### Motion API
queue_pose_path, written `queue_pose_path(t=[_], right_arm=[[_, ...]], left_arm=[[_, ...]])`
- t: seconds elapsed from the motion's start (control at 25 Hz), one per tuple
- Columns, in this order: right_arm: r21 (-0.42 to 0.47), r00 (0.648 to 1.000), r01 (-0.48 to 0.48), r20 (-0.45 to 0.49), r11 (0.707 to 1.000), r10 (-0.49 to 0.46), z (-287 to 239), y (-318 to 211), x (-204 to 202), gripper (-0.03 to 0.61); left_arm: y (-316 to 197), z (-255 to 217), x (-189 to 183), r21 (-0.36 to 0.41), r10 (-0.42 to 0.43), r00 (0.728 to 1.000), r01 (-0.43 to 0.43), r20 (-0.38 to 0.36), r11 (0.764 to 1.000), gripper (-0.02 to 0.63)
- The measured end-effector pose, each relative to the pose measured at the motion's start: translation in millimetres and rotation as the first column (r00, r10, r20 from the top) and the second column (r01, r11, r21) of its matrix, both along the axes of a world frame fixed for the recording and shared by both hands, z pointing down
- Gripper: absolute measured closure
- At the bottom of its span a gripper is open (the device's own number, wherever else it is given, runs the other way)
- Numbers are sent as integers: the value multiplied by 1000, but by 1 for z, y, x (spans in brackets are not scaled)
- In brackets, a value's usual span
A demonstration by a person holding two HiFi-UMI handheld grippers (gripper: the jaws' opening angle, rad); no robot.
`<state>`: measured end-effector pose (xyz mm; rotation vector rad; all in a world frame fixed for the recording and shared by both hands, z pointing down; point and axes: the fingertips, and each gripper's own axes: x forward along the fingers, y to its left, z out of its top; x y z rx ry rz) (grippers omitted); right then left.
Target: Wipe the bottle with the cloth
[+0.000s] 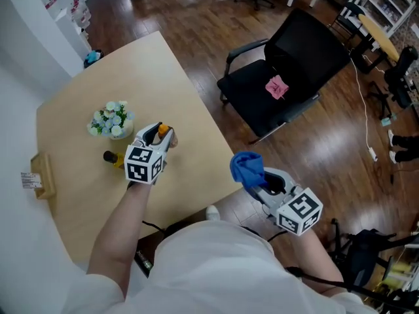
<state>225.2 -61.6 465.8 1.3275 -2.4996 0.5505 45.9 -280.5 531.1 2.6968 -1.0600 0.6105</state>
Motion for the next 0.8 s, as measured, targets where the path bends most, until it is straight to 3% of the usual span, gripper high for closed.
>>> queue_pose_path(t=[0.36, 0.68, 0.8], right_arm=[[-26, 1000, -5, -14, 1000, 4, 5, 10, 21, 456], [-23, 1000, 22, -7, 999, -22, 8, 3, 21, 456], [-13, 999, 41, -7, 999, -41, 7, 2, 17, 456]], left_arm=[[-12, 46, -11, -31, -94, 996, 93, -13, 995, 454], [-9, 51, -10, -15, -103, 995, 102, -14, 995, 448], [-9, 44, -11, 2, -122, 992, 122, -14, 993, 400]])
